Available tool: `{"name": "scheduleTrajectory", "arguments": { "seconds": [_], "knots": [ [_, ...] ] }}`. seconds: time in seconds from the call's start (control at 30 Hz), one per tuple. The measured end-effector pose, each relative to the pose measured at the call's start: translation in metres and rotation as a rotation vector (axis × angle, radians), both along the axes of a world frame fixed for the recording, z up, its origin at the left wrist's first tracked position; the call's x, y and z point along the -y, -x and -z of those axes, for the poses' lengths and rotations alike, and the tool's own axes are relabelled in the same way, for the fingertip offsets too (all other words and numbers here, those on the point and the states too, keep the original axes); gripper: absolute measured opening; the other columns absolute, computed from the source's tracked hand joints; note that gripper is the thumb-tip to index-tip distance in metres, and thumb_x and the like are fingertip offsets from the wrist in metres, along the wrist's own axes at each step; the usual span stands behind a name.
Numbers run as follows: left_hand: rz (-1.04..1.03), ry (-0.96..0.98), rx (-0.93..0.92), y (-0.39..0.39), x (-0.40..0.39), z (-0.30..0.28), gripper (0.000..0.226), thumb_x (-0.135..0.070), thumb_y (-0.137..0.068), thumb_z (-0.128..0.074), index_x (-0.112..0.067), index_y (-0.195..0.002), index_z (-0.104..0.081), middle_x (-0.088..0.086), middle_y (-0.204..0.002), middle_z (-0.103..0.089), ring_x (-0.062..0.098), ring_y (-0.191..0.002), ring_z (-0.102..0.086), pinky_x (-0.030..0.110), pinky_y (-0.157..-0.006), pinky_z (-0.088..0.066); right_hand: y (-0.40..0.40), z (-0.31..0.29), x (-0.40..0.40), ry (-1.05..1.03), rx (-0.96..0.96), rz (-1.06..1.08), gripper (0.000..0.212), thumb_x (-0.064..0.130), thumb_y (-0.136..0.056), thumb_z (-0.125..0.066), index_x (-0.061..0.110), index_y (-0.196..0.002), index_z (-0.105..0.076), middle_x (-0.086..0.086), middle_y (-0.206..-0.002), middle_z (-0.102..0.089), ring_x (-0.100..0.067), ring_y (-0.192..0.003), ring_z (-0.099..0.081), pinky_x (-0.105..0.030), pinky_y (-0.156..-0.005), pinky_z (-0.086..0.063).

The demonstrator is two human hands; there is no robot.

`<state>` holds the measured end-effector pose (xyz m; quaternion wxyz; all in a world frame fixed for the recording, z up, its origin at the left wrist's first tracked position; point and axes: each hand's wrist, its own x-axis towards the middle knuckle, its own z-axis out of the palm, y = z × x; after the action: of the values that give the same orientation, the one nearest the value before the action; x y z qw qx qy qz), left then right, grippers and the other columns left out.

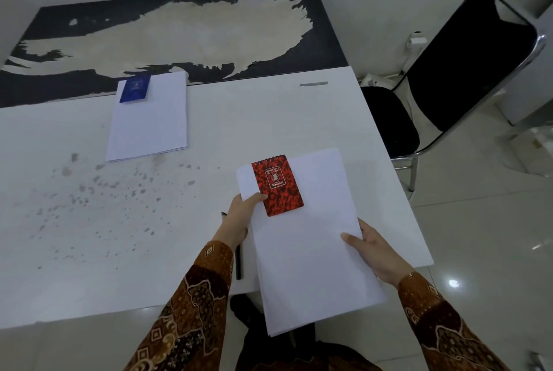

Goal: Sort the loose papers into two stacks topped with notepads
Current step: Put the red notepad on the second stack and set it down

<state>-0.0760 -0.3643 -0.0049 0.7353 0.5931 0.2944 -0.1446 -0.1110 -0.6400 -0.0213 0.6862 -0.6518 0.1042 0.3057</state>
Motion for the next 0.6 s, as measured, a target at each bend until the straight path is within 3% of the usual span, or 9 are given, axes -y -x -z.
{"name": "scheduleTrajectory", "arguments": {
  "seconds": [0.1, 0.17, 0.3, 0.4, 0.5, 0.6],
  "knots": [
    [-0.034, 0.031, -0.005, 0.000, 0.003, -0.001, 0.020, -0.008, -0.090, -0.058, -0.010, -0.109, -0.062, 0.006, -0.094, -0.071, 0.020, -0.081, -0.069, 0.031, -0.062, -0.057, -0.004, 0.001, 0.001, 0.046, -0.008, -0.023, 0.033, 0.011, -0.096, -0.052, 0.019, -0.127, -0.054, -0.003, -0.121, -0.066, -0.022, -0.106, -0.066, -0.034, -0.086, -0.055],
    [-0.071, 0.049, -0.017, 0.001, 0.003, 0.000, 0.017, -0.007, -0.089, -0.057, -0.010, -0.106, -0.063, 0.007, -0.092, -0.071, 0.021, -0.079, -0.069, 0.031, -0.061, -0.057, -0.008, -0.002, 0.000, 0.073, -0.021, -0.020, 0.028, 0.012, -0.097, -0.049, 0.019, -0.122, -0.056, -0.006, -0.120, -0.066, -0.023, -0.103, -0.066, -0.035, -0.084, -0.055],
    [-0.111, 0.049, -0.028, 0.001, 0.006, 0.005, 0.020, -0.007, -0.089, -0.054, -0.005, -0.107, -0.061, 0.010, -0.090, -0.069, 0.025, -0.079, -0.066, 0.034, -0.065, -0.054, -0.019, -0.010, -0.005, 0.143, 0.028, -0.011, 0.019, 0.021, -0.101, -0.042, 0.028, -0.112, -0.055, 0.006, -0.114, -0.066, -0.007, -0.097, -0.065, -0.018, -0.075, -0.054],
    [-0.156, 0.089, -0.020, 0.002, 0.010, 0.008, 0.010, -0.011, -0.089, -0.057, -0.010, -0.098, -0.063, 0.009, -0.089, -0.070, 0.024, -0.079, -0.067, 0.037, -0.069, -0.056, -0.024, -0.006, -0.007, 0.198, 0.115, -0.096, 0.028, 0.022, -0.099, -0.046, 0.026, -0.127, -0.050, 0.006, -0.124, -0.062, -0.005, -0.108, -0.062, -0.023, -0.087, -0.053],
    [-0.138, 0.093, -0.012, 0.005, 0.010, 0.016, 0.019, -0.014, -0.088, -0.062, -0.012, -0.107, -0.064, 0.009, -0.100, -0.071, 0.027, -0.090, -0.068, 0.042, -0.078, -0.056, -0.026, -0.003, -0.006, 0.248, 0.135, -0.176, 0.033, 0.021, -0.097, -0.051, 0.029, -0.128, -0.044, 0.013, -0.123, -0.059, -0.008, -0.115, -0.057, -0.023, -0.091, -0.050],
    [-0.104, 0.045, -0.060, 0.008, 0.010, 0.023, 0.022, -0.008, -0.089, -0.061, -0.008, -0.111, -0.062, 0.008, -0.097, -0.070, 0.025, -0.089, -0.067, 0.042, -0.079, -0.056, -0.028, -0.004, -0.008, 0.326, 0.180, -0.285, 0.060, 0.023, -0.095, -0.054, 0.030, -0.145, -0.022, 0.020, -0.135, -0.042, -0.007, -0.124, -0.045, -0.021, -0.098, -0.038]
  ]
}}
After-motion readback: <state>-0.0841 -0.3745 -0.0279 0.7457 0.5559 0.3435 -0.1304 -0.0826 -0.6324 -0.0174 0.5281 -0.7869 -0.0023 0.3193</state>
